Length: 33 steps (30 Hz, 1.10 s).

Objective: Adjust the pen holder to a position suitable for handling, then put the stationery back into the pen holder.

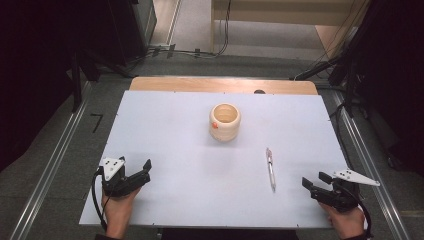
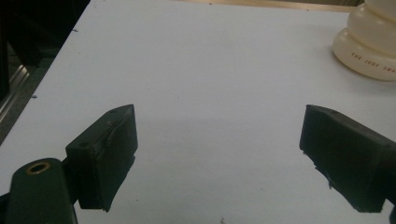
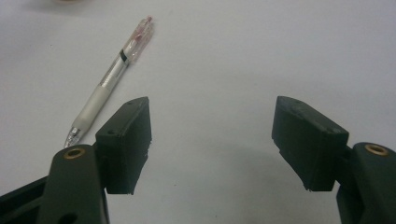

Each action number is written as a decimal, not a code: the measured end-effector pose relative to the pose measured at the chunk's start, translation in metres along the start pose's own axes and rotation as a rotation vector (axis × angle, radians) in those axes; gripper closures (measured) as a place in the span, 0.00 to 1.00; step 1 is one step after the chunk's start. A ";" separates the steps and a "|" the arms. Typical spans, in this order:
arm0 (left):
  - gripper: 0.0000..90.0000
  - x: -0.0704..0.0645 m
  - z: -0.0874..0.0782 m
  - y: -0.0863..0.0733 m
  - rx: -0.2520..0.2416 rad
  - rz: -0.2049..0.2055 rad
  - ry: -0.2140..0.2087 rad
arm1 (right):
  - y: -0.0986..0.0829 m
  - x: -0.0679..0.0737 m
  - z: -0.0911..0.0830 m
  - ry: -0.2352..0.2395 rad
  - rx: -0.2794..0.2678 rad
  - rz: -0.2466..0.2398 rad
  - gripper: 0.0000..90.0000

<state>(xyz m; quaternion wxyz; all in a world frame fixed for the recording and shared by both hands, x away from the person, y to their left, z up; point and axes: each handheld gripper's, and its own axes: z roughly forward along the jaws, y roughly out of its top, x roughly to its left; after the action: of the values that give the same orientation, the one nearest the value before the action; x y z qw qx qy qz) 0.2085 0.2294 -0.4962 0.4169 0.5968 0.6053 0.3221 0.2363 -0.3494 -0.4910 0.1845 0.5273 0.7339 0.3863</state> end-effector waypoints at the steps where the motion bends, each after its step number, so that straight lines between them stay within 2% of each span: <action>1: 0.14 0.000 0.000 0.000 -0.002 0.003 0.001 | 0.000 0.000 0.000 0.000 0.000 0.000 0.30; 10: 0.14 -0.001 0.003 -0.001 0.008 0.009 -0.001 | 0.001 0.003 0.002 0.015 0.010 -0.013 0.30; 19: 0.14 -0.003 0.003 -0.001 0.012 0.016 -0.001 | 0.002 0.014 0.007 0.043 0.022 -0.036 0.30; 33: 0.14 -0.003 0.003 -0.001 0.012 0.020 -0.002 | 0.003 0.017 0.010 0.049 0.025 -0.042 0.30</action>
<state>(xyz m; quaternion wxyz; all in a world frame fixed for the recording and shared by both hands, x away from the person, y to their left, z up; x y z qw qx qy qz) 0.2099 0.2259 -0.4982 0.4105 0.6056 0.6007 0.3222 0.2384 -0.3303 -0.4926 0.1682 0.5045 0.7538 0.3860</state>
